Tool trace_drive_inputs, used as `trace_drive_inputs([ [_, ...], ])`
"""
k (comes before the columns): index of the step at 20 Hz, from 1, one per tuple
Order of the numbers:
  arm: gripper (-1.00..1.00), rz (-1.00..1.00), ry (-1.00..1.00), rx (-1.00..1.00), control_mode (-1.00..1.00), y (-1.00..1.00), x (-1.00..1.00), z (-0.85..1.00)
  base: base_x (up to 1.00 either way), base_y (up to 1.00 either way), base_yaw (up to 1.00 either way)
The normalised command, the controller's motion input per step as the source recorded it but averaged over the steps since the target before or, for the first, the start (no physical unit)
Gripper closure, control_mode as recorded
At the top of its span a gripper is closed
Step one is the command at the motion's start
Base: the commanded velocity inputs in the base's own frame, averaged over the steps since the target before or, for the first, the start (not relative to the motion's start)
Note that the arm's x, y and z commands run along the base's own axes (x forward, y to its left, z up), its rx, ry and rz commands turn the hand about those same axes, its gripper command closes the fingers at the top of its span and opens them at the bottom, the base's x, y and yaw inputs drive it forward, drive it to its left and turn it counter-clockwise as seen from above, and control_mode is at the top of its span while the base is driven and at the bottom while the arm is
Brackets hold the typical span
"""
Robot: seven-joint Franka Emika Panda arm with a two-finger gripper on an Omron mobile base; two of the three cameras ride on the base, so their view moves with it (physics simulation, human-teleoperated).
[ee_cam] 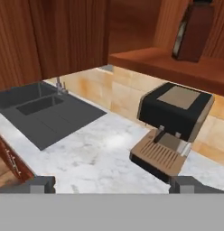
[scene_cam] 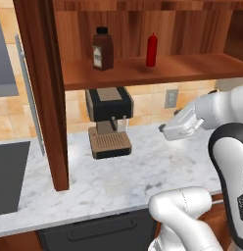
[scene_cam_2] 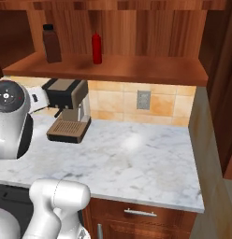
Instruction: Collect the paprika, ketchup, and shaker from the cabinet and place them next to the stove.
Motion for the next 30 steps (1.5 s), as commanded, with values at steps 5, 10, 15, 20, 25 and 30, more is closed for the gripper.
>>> trace_drive_inputs([
  [5, -1.00, -0.11, -0.12, -0.10, -1.00, -0.27, 0.20, 0.54, 0.00, 0.00, 0.00],
  [10, -1.00, -0.21, -0.02, -0.02, -1.00, -0.36, 0.23, 0.52, 0.00, 0.00, 0.00],
  [15, -1.00, -0.32, -0.02, 0.00, -1.00, -0.22, 0.08, 0.17, 0.00, 0.00, 0.00],
  [20, -1.00, -0.32, -0.13, 0.01, -1.00, -0.08, 0.00, 0.00, 0.00, 0.00, 0.00],
  [25, -1.00, -0.16, -0.12, 0.07, -1.00, -0.36, 0.03, 0.09, 0.00, 0.00, 0.00],
  [30, -1.00, -0.05, -0.15, 0.13, -1.00, -0.35, 0.20, 0.08, 0.00, 0.00, 0.00],
])
